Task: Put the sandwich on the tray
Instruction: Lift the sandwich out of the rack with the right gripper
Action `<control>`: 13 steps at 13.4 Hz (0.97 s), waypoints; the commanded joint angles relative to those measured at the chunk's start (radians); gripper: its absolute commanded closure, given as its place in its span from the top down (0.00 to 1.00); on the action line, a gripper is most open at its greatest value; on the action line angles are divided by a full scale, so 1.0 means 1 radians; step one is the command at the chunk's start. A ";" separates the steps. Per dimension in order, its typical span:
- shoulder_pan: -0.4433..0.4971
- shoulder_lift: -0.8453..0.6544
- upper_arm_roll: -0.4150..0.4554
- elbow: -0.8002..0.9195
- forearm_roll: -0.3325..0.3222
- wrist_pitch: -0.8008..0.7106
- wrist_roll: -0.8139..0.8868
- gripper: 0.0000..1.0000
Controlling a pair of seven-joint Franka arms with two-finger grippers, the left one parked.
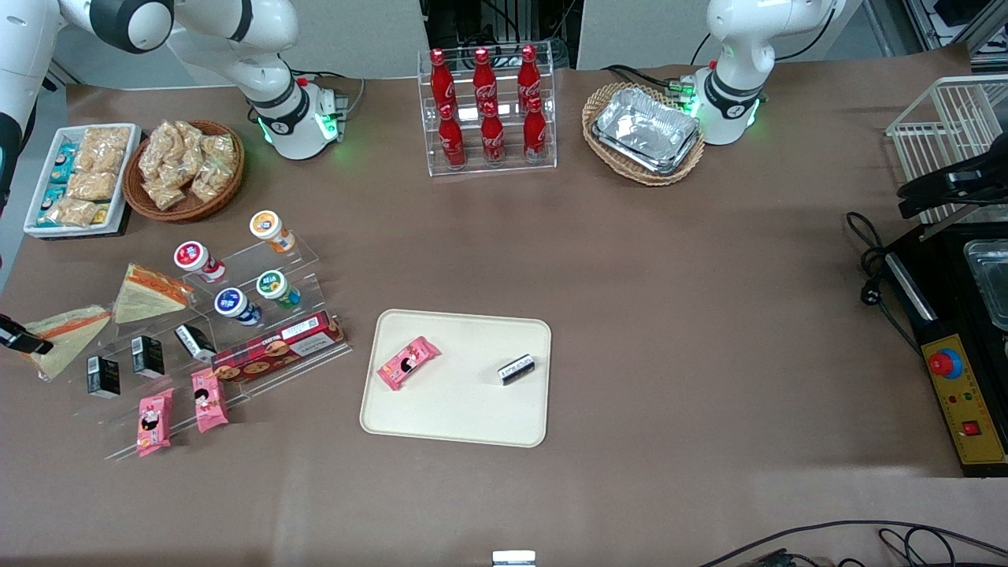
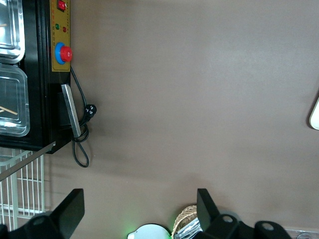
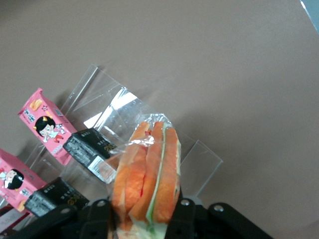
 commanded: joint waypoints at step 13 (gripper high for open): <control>0.074 -0.012 -0.054 0.297 -0.009 -0.455 0.279 0.03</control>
